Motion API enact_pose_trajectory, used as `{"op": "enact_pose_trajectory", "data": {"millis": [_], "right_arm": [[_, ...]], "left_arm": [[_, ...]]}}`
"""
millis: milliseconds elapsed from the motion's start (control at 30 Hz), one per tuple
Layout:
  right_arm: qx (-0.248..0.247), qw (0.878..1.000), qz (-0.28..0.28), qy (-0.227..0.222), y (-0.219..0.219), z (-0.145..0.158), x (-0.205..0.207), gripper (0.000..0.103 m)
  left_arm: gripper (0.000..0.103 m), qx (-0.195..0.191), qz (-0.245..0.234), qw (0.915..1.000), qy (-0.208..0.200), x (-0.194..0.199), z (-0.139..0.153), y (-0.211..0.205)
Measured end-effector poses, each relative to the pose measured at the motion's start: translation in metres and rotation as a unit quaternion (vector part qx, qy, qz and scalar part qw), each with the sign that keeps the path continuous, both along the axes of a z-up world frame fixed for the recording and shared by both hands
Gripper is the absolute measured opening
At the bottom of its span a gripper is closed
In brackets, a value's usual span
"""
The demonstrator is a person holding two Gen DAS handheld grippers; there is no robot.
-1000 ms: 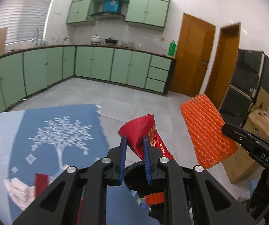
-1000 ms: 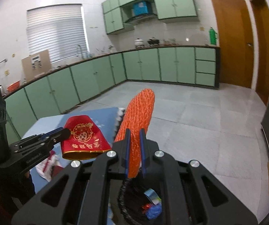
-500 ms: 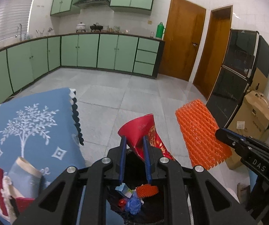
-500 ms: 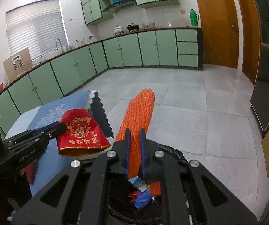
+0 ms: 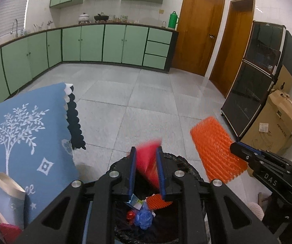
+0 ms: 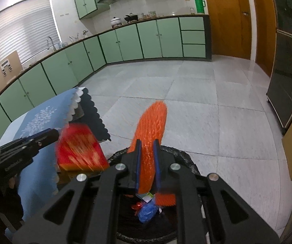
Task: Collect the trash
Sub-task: 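Open both grippers to drop the sleeve and packet into the bin, then move both tools back over the tissue and red pads on the table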
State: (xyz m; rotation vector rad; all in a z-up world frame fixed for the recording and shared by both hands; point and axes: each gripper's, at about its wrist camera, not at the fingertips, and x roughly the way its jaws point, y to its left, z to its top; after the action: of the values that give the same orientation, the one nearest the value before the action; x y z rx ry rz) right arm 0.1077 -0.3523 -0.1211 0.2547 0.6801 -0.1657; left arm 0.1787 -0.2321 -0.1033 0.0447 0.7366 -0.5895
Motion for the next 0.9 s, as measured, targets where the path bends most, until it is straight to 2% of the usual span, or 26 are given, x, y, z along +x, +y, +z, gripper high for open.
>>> {"op": "enact_pose_trajectory", "data": {"millis": [67,133,200,267,300,367,467,567,900], "right_arm": [[0.002,1.0,-0.005,0.005,-0.002,-0.002,0.001,0.018],[0.003,1.0,-0.01,0.007,-0.005,-0.005,-0.001,0.035],[0.003,1.0,-0.013,0.006,-0.005,-0.005,-0.003,0.059],[0.0,1.0,-0.018,0.004,-0.002,-0.004,-0.006,0.076],[-0.003,1.0,-0.022,0.001,0.001,-0.001,-0.008,0.082],[-0.007,1.0,-0.025,-0.004,0.005,0.004,-0.009,0.091],[-0.012,1.0,-0.024,-0.014,0.014,0.014,-0.013,0.093],[-0.016,0.999,-0.022,-0.028,0.025,0.027,-0.015,0.094],[-0.026,0.997,0.02,-0.073,0.096,0.056,-0.022,0.095]], "left_arm": [[0.028,0.001,0.002,1.0,0.003,0.002,-0.001,0.001],[0.03,0.0,0.004,1.0,0.004,0.002,-0.002,0.004],[0.04,-0.001,0.011,0.9999,0.001,0.001,0.001,0.009],[0.055,-0.006,0.021,0.9998,-0.003,0.0,0.006,0.017],[0.059,-0.007,0.025,0.9997,-0.004,-0.001,0.009,0.021],[0.076,-0.01,0.034,0.9993,-0.011,-0.003,0.014,0.031],[0.086,-0.017,0.053,0.9982,-0.02,-0.008,0.027,0.05],[0.089,-0.022,0.073,0.9966,-0.032,-0.015,0.04,0.076],[0.091,0.001,0.155,0.986,-0.062,-0.046,0.062,0.181]]}}
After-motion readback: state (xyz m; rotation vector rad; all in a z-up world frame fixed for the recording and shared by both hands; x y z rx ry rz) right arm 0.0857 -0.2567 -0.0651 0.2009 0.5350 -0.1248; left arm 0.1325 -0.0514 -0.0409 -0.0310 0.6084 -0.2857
